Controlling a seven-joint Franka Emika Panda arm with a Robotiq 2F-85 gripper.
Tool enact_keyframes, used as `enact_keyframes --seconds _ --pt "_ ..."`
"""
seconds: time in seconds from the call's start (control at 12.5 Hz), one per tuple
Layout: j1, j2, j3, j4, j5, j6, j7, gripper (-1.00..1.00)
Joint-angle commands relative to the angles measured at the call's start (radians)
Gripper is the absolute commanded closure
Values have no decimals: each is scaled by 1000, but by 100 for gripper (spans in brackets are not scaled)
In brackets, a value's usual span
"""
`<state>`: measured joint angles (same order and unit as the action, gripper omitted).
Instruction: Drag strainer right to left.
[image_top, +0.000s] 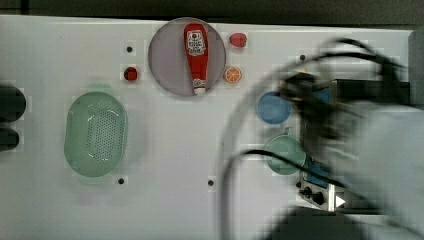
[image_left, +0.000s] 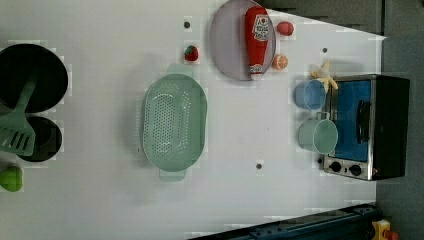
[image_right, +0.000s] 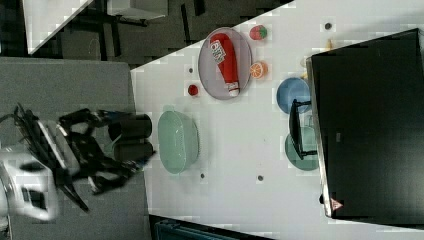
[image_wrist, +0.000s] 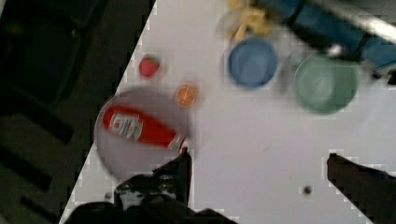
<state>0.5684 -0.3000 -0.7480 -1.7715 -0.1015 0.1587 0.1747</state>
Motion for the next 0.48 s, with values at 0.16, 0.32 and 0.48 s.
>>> enact_keyframes --seconds 0.16,0.32,0.48 --pt "66 86 35 -85 5 -60 -124 -100" --pt "67 103 37 -85 5 -60 -124 -100" --pt "67 121 37 -85 5 -60 -124 -100"
